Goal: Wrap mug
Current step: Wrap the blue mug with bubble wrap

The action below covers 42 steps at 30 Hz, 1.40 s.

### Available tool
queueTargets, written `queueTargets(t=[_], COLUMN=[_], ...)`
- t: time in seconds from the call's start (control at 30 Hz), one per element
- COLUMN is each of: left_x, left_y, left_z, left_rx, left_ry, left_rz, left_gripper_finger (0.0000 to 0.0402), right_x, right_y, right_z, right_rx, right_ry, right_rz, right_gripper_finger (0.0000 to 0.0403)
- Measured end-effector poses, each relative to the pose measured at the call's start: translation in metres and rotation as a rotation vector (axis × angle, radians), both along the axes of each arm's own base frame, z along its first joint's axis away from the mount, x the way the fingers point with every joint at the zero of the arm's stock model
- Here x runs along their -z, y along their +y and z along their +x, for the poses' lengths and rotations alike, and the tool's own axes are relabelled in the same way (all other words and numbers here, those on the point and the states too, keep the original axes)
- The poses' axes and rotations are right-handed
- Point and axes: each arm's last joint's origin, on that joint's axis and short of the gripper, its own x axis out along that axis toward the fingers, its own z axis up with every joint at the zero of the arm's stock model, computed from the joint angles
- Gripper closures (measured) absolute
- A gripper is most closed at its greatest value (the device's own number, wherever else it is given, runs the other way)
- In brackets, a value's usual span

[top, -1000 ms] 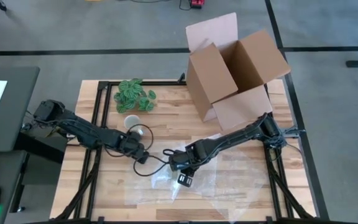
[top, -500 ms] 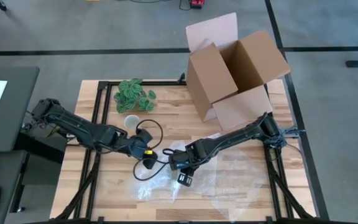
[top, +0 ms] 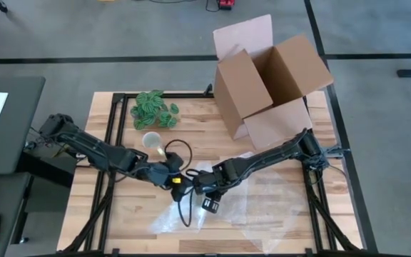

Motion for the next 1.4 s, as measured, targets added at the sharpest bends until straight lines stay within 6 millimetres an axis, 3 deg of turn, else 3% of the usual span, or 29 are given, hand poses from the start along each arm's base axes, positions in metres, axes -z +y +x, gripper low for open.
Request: queueTargets(t=[0.1,0.53,0.77,1.2,1.4], left_x=[0.006,0.027,0.047,0.058,0.058], left_y=[-0.004,-0.022,-0.031,-0.029,-0.034], left_z=[0.007,0.035,0.051,0.047,0.045], left_rx=[0.013,0.139,0.233,0.306,0.439], left_ry=[0.004,-0.082,-0.104,-0.001,-0.004], left_rz=[-0.024,-0.016,-0.032,0.026,0.033], left_gripper_finger=[0.0401,0.0401,0.0401,0.04,0.035], right_x=[-0.007,-0.084,-0.107,-0.056,-0.045], right_y=[0.003,-0.015,-0.021,-0.026,-0.025], right_z=[-0.005,-0.046,-0.043,-0.003,0.003], right_rx=[-0.001,0.097,0.068,-0.123,-0.208], right_ry=[-0.008,-0.141,-0.31,-0.219,-0.21], right_rz=[-0.007,-0.104,-0.024,0.152,0.168], right_gripper_finger=[0.0333,0.0333,0.0333,0.0333,0.0333])
